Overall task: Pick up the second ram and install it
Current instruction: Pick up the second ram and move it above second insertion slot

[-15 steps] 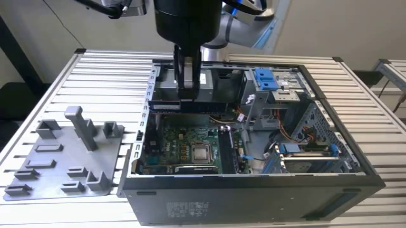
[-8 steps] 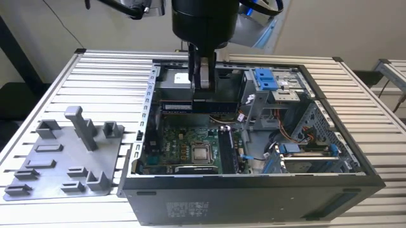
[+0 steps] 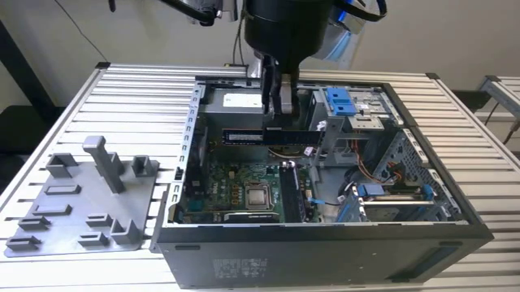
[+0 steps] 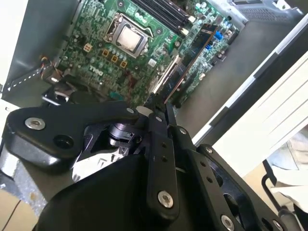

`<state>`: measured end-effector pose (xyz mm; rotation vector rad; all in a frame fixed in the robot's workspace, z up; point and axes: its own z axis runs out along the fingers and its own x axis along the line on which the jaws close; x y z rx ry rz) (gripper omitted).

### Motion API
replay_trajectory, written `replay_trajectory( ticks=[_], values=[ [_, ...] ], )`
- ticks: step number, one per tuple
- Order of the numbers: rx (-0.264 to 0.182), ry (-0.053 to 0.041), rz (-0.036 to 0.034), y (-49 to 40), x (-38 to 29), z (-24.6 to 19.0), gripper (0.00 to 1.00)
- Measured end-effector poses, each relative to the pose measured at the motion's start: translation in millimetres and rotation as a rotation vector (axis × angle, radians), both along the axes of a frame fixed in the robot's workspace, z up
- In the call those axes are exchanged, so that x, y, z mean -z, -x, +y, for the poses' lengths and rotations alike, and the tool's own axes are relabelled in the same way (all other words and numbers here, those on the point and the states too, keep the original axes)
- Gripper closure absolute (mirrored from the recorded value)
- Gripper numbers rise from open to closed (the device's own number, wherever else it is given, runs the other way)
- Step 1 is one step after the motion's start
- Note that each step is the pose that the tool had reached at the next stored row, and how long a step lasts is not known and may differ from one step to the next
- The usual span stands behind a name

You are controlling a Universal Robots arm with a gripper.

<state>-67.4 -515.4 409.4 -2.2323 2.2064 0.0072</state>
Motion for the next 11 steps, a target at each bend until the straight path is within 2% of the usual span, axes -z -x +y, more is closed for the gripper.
replay_trajectory(
  ticks=[11],
  values=[
    [0.000,0.0000,0.0011,-45.1,0.0,0.0,0.86]
  ],
)
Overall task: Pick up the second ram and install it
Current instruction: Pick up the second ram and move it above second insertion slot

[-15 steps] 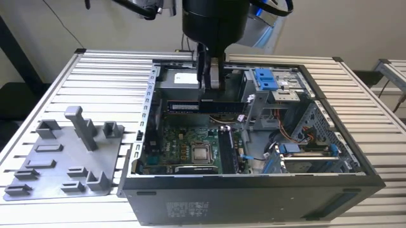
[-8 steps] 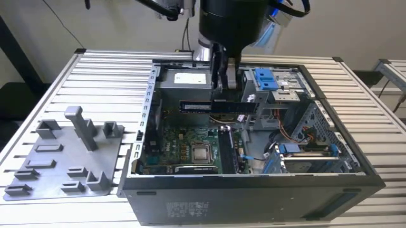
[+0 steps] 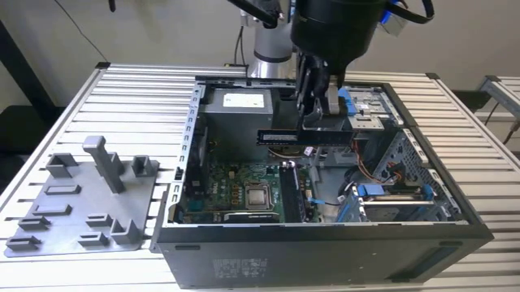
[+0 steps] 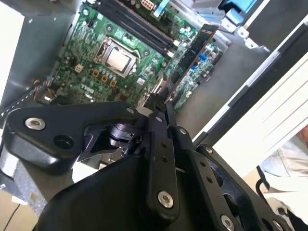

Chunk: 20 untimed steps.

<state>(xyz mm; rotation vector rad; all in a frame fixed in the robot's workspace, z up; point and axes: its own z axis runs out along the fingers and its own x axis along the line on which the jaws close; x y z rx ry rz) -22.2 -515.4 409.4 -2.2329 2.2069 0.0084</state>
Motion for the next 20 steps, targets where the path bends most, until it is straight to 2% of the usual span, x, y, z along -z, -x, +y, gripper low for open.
replay_trajectory(
  ticks=[7,13,15,20],
  values=[
    [0.000,0.0000,0.0004,-23.5,0.0,0.0,0.86],
    [0.000,-0.0001,0.0004,-25.6,0.0,0.7,0.86],
    [0.000,0.0000,0.0004,-25.5,0.0,3.6,0.86],
    [0.001,0.0000,0.0004,-24.7,0.0,15.1,0.86]
  ],
)
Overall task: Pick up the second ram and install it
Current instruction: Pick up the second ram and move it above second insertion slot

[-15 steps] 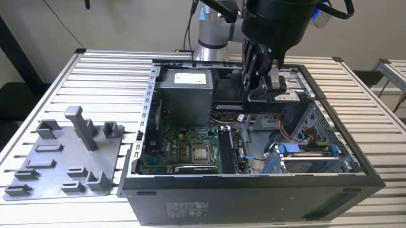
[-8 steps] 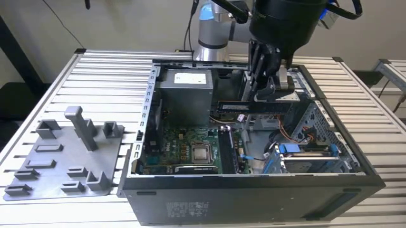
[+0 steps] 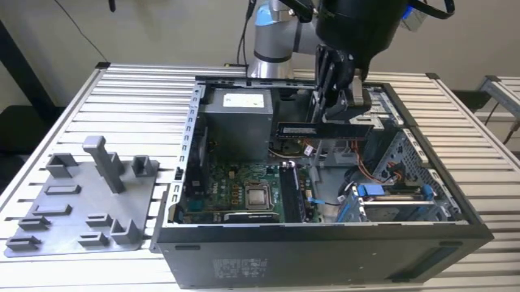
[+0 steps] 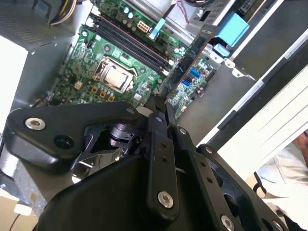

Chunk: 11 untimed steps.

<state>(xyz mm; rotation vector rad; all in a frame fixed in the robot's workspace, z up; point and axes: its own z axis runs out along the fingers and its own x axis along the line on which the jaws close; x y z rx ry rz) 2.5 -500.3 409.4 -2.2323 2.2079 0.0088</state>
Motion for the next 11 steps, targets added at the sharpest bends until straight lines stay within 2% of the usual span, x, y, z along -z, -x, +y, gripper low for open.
replay_trajectory(
  ticks=[5,11],
  values=[
    [0.000,0.0000,0.0000,0.5,0.0,13.6,0.86],
    [0.000,0.0001,0.0000,0.5,0.0,35.1,0.86]
  ],
)
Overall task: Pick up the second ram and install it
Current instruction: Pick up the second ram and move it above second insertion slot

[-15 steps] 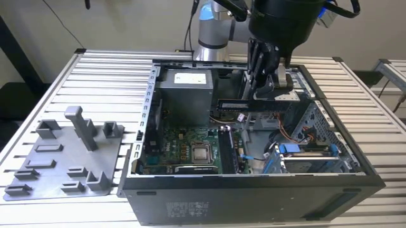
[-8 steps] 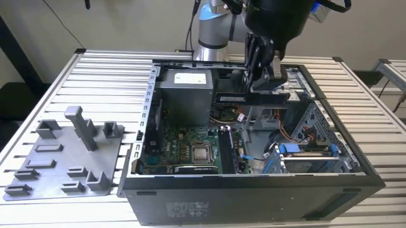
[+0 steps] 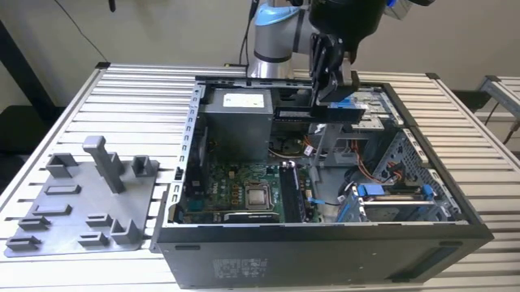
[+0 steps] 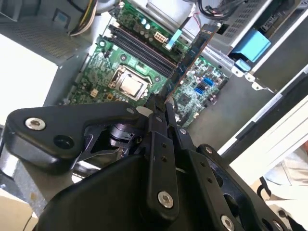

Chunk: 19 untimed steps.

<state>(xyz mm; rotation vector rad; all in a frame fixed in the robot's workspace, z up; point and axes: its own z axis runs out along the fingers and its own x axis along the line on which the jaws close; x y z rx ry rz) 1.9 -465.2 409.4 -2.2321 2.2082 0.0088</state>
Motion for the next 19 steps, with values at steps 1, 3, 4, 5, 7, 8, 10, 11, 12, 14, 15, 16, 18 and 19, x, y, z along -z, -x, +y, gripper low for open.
replay_trajectory(
  ticks=[1,3,4,5,7,8,10,11,12,14,15,16,18,19],
  values=[
    [0.000,-0.0001,-0.0001,0.0,0.1,3.4,0.86],
    [0.000,-0.0001,-0.0001,0.0,0.1,9.9,0.86],
    [0.000,-0.0001,-0.0001,0.0,0.1,13.1,0.86],
    [0.000,-0.0001,-0.0001,0.0,0.1,16.4,0.86],
    [0.000,-0.0009,0.0000,0.0,0.1,21.6,0.86],
    [0.000,-0.0144,0.0001,-0.1,0.0,22.2,0.86],
    [0.000,-0.0506,0.0000,0.0,0.1,22.6,0.86],
    [0.000,-0.0678,0.0001,0.0,0.0,22.6,0.86],
    [0.000,-0.0744,-0.0001,0.1,0.2,22.6,0.86],
    [0.000,-0.0729,0.0000,0.0,0.2,22.6,0.86],
    [0.000,-0.0725,0.0000,0.0,0.2,22.6,0.86],
    [0.000,-0.0723,0.0000,0.0,0.1,22.6,0.86],
    [0.000,-0.0722,0.0000,0.0,0.1,23.8,0.86],
    [0.000,-0.0723,0.0000,0.0,0.1,25.0,0.86]
  ],
)
